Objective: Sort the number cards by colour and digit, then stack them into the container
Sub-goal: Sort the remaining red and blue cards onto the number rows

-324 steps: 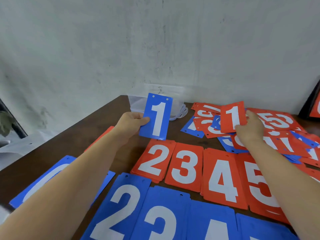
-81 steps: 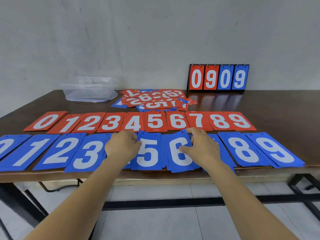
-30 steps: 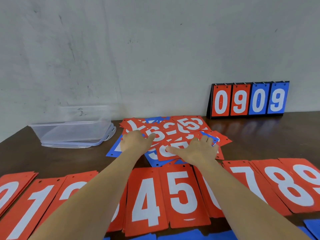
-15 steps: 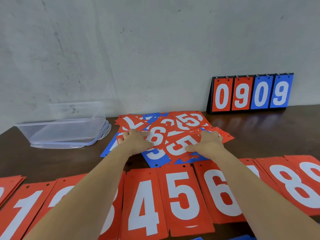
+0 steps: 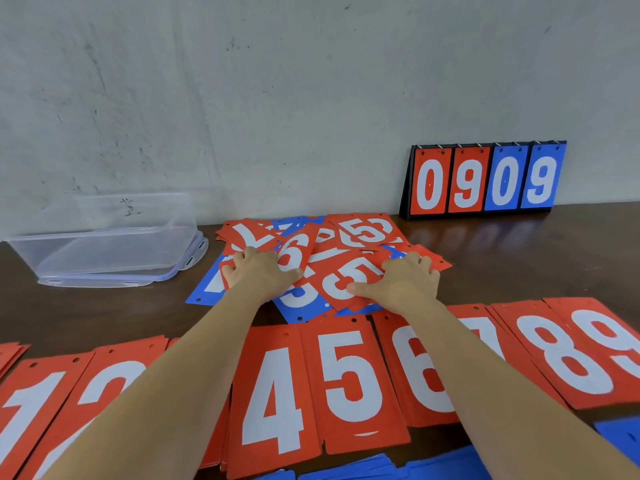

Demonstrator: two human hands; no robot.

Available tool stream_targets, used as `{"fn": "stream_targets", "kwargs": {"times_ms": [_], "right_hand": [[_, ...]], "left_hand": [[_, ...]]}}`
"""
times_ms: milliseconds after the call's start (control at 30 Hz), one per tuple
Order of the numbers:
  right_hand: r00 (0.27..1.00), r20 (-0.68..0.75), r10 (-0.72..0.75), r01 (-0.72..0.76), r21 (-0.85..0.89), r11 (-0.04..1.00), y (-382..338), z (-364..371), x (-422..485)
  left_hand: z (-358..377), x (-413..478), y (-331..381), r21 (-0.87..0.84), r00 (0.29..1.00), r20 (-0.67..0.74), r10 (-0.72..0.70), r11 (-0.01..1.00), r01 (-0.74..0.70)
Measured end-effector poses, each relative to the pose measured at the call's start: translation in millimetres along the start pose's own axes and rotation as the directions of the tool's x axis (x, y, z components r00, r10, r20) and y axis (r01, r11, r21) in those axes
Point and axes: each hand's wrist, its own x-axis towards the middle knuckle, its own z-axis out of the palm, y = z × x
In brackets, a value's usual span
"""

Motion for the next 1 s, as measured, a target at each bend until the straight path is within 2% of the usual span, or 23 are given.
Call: {"fn": "stream_targets", "kwargs": {"times_ms": [133,233,333,400,500,567,667,833,933,1000], "right_hand": [[0.998,-0.044,-0.034,0.032,-0.041,0.999,-5,0,-5],[0.995,-0.088,-0.053,0.054,0.017,0.998,-7,4,-6],[0.991,-0.129,-0.022,0.036,0.106,0.994,-7,6,-6],[0.987,-0.159,0.0,0.041,0.253,0.967,-5,6,-5],[0.981,-0.192,0.015,0.089,0.521,0.849,-2,6,-5],[0.975,-0.22,0.027,0.115,0.607,0.786,1,4,-4],[0.965,-0.26,0.031,0.166,0.697,0.697,4,-1,-3],[0.953,-0.303,-0.024,0.256,0.759,0.599,6,-13,-1],[0.962,-0.265,-0.07,0.267,0.85,0.453,6,-22,-4],[0.961,-0.269,-0.071,0.274,0.869,0.412,6,-29,-8]], "left_hand": [[1,0,-1,-0.035,0.998,-0.063,0.007,0.999,-0.01],[3,-1,2,-0.098,0.989,-0.143,0.03,0.994,-0.044],[3,-2,5,-0.298,0.983,-0.179,0.044,0.95,-0.097],[1,-3,6,-0.45,0.985,-0.171,0.038,0.886,-0.112],[-2,-5,6,-0.664,0.983,-0.183,-0.008,0.738,-0.117],[-4,-7,7,-0.739,0.982,-0.184,-0.045,0.665,-0.108],[-6,-8,6,-0.774,0.981,-0.165,-0.098,0.63,-0.067],[-12,-15,2,-0.856,0.979,-0.142,-0.148,0.514,-0.046],[-16,-24,0,-0.913,0.977,-0.128,-0.168,0.405,-0.049],[-17,-28,-1,-0.947,0.977,-0.109,-0.181,0.319,-0.046]]}}
